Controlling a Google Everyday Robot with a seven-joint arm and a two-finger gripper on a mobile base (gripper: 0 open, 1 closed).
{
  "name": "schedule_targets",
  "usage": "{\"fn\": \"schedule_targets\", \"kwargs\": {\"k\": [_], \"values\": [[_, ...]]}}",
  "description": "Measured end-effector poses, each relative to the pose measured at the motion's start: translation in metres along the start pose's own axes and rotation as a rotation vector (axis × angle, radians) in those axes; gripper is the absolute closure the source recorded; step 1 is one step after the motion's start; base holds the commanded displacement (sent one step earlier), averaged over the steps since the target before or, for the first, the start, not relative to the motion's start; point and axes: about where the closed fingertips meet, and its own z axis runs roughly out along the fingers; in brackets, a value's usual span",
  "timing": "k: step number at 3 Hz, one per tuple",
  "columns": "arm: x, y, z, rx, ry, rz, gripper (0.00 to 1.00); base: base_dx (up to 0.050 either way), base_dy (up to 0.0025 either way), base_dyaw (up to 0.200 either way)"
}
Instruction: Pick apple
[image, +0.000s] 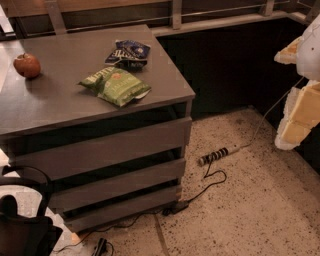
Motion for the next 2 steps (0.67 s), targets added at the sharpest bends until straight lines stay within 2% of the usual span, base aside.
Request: {"fn": "schedule_targets", "kwargs": {"k": [2], "values": [[0.0, 0.0, 0.0, 0.0, 0.0, 0.0, 0.0, 0.048, -0.00002, 0.0]]}}
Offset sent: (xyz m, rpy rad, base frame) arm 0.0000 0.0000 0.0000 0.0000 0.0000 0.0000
